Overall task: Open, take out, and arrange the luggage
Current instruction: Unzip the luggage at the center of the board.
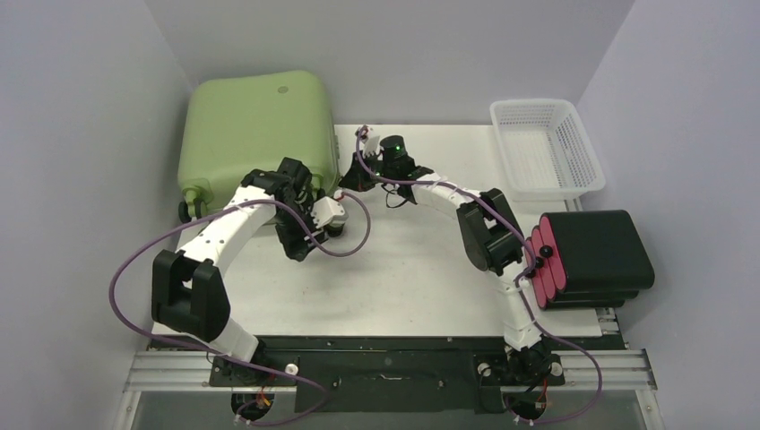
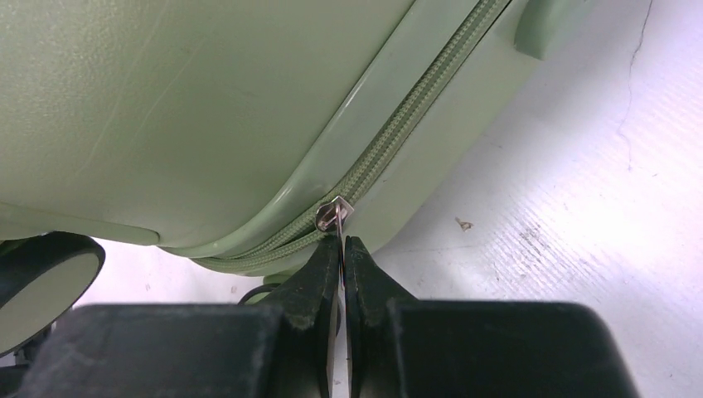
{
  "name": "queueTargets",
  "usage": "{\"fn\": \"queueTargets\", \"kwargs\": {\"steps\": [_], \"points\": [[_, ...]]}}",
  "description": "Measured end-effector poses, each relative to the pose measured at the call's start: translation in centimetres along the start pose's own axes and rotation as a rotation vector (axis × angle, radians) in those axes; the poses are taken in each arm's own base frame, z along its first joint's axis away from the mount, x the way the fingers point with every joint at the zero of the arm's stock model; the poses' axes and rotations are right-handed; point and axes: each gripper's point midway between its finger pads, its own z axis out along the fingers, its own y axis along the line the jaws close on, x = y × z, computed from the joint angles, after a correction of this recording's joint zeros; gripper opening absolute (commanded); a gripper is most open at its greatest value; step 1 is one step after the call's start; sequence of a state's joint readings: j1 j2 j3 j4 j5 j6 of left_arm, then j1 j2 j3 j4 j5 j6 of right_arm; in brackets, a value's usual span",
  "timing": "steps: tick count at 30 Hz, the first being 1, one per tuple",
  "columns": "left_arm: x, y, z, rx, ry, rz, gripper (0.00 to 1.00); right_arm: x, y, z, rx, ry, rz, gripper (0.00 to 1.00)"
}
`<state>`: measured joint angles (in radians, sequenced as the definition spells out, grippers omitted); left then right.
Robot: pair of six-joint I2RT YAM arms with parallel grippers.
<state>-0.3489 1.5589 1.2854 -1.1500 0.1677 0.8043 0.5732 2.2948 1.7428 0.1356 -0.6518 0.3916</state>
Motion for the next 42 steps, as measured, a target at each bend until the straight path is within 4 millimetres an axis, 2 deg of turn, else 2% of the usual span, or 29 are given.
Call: {"fn": "queueTargets", "kwargs": {"steps": [3,10,16,18,22,27,30,31,34,37,40,42], "points": [[-0.2,0.1,-0.3,0.012,-0.033,-0.037,0.61,-0.1,-0.1,0.0,0.007,-0.004,-0.003,0.00],[-3.9,1.1,-3.5,-0.011,-0.229,-0.073,0.61,-0.5,-0.5,0.2,0.022,0.015,-0.044,0.00],[-4.6,0.6,-3.9,0.012,-0.273,-0.078,0.62,-1.7,-2.0,0.8,0.076,0.025,-0.131,0.00],[-5.0,0.7,-4.6,0.017,-0.298,-0.080,0.62,-2.1,-2.4,0.9,0.092,0.025,-0.152,0.00],[-6.8,2.2,-7.9,-0.025,-0.403,-0.085,0.63,-2.8,-3.2,1.4,0.132,0.018,-0.175,0.00],[-8.0,5.7,-12.9,-0.160,-0.561,-0.175,0.74,-3.9,-4.6,2.2,0.196,-0.028,-0.193,0.00],[-6.8,9.4,-16.0,-0.332,-0.649,-0.323,0.83,-4.5,-4.9,2.5,0.225,-0.049,-0.197,0.00],[-6.0,10.9,-17.1,-0.403,-0.678,-0.385,0.88,-4.7,-5.1,2.7,0.235,-0.056,-0.198,0.00],[-2.4,15.3,-19.4,-0.616,-0.717,-0.582,0.94,-5.2,-5.6,3.3,0.265,-0.082,-0.206,0.00],[2.0,19.0,-20.0,-0.796,-0.703,-0.790,0.96,-5.9,-6.2,3.8,0.293,-0.115,-0.214,0.00],[5.8,21.7,-19.4,-0.915,-0.665,-0.978,0.97,-6.3,-6.4,3.9,0.304,-0.129,-0.213,0.00],[7.6,23.2,-18.8,-0.965,-0.645,-1.069,0.97,-6.5,-6.5,4.1,0.307,-0.138,-0.213,0.00]]}}
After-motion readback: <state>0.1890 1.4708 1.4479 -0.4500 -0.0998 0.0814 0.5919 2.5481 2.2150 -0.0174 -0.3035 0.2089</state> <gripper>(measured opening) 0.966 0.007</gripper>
